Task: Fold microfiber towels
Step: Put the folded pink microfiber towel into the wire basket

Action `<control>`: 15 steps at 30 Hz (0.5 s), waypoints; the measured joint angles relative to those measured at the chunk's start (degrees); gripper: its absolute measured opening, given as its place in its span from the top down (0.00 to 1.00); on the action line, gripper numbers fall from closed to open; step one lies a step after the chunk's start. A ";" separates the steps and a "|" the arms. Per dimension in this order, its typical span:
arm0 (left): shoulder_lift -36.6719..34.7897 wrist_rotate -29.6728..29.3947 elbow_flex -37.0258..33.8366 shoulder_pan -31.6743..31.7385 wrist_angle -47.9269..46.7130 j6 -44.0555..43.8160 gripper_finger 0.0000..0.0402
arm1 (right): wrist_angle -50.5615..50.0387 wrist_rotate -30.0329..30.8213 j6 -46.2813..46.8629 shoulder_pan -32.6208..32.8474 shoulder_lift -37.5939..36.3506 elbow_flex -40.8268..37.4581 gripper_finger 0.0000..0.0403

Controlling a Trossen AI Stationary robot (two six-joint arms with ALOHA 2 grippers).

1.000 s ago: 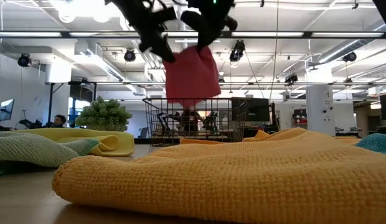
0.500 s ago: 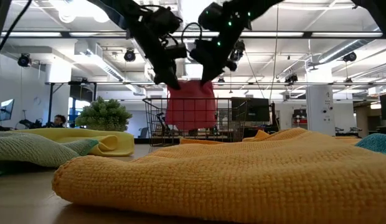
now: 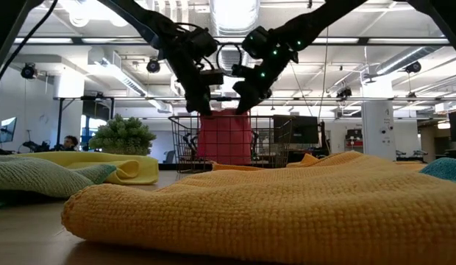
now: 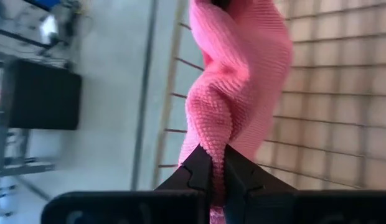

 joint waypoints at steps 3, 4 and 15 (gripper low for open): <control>0.00 2.60 -0.62 -0.30 -3.21 -0.41 1.00 | -2.81 -3.44 0.65 0.00 0.68 -0.69 0.98; 0.00 3.60 -0.66 -0.44 -4.43 -1.31 1.00 | -4.08 -4.21 1.33 0.15 0.83 -1.01 0.98; 0.00 15.02 -0.75 -1.09 -13.18 -9.20 1.00 | -7.73 -13.26 9.74 1.04 0.91 -2.27 0.97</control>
